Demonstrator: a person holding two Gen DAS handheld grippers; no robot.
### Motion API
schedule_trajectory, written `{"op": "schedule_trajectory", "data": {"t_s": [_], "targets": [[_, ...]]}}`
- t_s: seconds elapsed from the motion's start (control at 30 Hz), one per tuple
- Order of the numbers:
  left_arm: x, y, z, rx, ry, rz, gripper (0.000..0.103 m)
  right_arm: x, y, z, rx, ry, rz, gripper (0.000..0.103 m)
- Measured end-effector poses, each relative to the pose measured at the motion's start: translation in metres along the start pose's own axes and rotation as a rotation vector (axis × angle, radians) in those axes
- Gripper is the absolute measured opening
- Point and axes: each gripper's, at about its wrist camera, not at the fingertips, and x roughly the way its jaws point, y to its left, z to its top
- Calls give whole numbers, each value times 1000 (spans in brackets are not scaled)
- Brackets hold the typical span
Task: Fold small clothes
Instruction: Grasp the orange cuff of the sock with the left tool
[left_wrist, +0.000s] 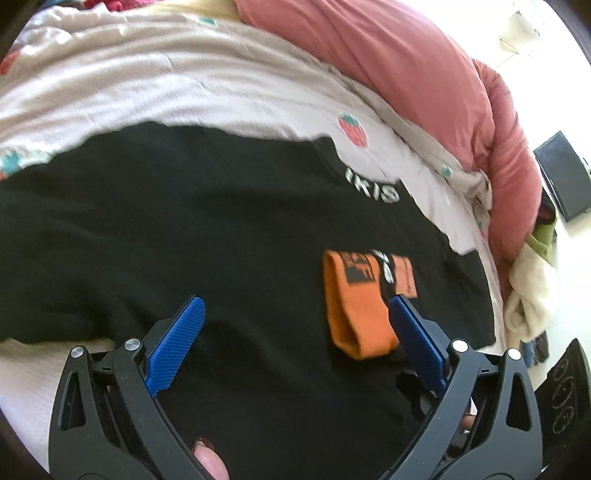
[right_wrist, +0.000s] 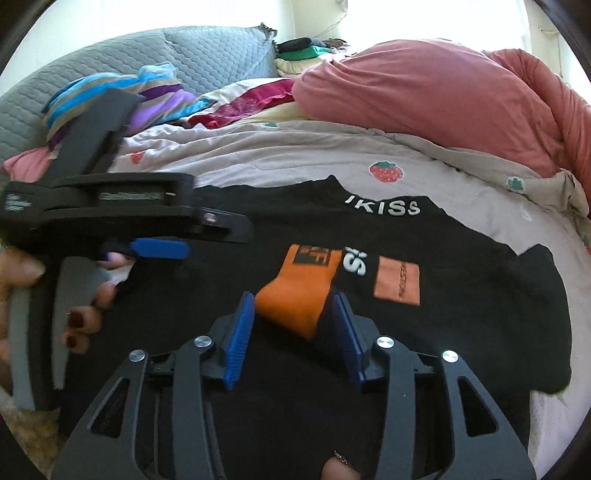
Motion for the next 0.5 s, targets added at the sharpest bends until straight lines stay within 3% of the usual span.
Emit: {"op": "schedule_trajectory", "data": {"t_s": [0.07, 0.13, 0.17, 0.23, 0.5], "targets": [[6, -5, -4, 3, 26, -20, 83, -13, -6, -5, 25, -14, -11, 52], [11, -8, -8, -3, 48, -46, 64, -22, -17, -8, 63, -22, -25, 52], [14, -10, -10, -12, 69, -75, 61, -26, -23, -10, 85, -26, -35, 52], [19, -11, -14, -32, 97, -113, 61, -36, -38, -15, 130, -34, -61, 52], [30, -20, -13, -53, 98, -135, 61, -58, -77, -33, 221, -49, -130, 52]]}}
